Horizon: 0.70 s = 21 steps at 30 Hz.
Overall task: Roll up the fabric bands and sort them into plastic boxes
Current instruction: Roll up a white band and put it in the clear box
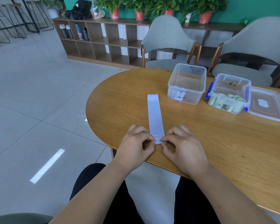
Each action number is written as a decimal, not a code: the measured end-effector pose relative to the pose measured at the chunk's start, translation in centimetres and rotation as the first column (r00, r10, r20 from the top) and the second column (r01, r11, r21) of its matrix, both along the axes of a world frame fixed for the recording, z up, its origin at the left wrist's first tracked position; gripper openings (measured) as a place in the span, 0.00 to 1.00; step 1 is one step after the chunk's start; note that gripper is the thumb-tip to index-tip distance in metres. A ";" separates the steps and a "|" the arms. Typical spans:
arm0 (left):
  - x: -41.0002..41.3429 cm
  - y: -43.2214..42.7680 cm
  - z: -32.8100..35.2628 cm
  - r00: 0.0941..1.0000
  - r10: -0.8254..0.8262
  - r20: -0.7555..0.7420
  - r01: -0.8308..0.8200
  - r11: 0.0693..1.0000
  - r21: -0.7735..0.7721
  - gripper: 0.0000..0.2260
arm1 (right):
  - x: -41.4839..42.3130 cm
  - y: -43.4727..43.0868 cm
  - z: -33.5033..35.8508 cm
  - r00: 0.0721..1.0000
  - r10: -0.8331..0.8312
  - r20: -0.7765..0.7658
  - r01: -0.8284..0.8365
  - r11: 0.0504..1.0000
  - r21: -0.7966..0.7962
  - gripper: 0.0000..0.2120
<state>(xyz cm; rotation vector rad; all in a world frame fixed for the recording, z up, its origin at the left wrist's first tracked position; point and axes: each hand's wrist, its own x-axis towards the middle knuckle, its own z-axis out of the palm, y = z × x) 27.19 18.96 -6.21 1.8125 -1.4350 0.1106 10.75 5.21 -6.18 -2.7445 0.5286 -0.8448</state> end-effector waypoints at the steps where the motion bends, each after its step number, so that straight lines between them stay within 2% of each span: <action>1: 0.0 0.0 0.1 1.000 -0.006 -0.001 0.006 1.000 -0.001 0.02 | 0.0 0.0 -0.1 1.000 -0.007 -0.002 0.007 1.000 -0.001 0.05; 6: 0.1 0.2 0.3 0.999 -0.039 -0.007 0.039 0.999 0.003 0.04 | 0.1 0.0 -0.2 1.000 -0.023 0.000 0.023 0.999 -0.028 0.06; 12: 0.0 0.1 0.0 1.000 -0.007 -0.001 0.007 1.000 0.011 0.07 | 0.2 0.1 0.1 0.999 -0.033 -0.020 0.032 0.999 -0.022 0.04; 21: 0.0 -0.2 0.0 0.999 0.034 -0.012 -0.034 0.999 0.029 0.05 | 0.3 0.2 0.1 0.998 -0.054 -0.020 0.052 0.997 -0.063 0.05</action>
